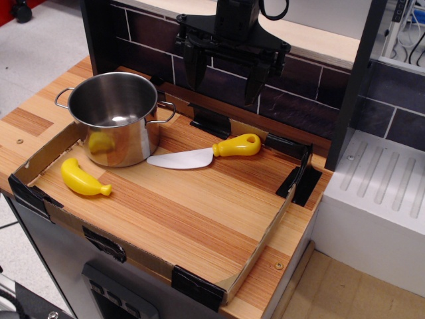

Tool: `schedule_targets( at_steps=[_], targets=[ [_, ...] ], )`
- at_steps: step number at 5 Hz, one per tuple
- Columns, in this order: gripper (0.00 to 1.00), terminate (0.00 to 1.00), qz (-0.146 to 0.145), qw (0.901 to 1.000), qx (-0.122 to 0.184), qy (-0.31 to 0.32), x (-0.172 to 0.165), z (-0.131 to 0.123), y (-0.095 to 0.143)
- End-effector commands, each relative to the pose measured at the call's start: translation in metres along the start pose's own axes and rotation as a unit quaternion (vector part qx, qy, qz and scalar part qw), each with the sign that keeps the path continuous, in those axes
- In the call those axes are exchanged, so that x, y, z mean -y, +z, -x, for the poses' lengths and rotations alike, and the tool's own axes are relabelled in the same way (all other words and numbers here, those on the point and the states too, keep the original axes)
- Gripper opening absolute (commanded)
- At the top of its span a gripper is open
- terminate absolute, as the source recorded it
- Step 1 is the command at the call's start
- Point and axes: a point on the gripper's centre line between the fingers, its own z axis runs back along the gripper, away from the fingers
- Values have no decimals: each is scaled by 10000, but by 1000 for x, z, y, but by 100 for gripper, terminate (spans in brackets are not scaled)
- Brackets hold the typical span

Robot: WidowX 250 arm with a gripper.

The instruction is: Topple metal pot

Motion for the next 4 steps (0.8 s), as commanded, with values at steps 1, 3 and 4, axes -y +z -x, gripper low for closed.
schedule_targets(
  at_steps=[1, 3, 4],
  targets=[
    [100, 0, 0, 10000, 0, 0, 0, 0, 0],
    [100, 0, 396, 9811, 566, -1808, -10, 12, 30],
    [100, 0, 422, 9489, 1057, -2943, -22, 28, 41]
  ],
)
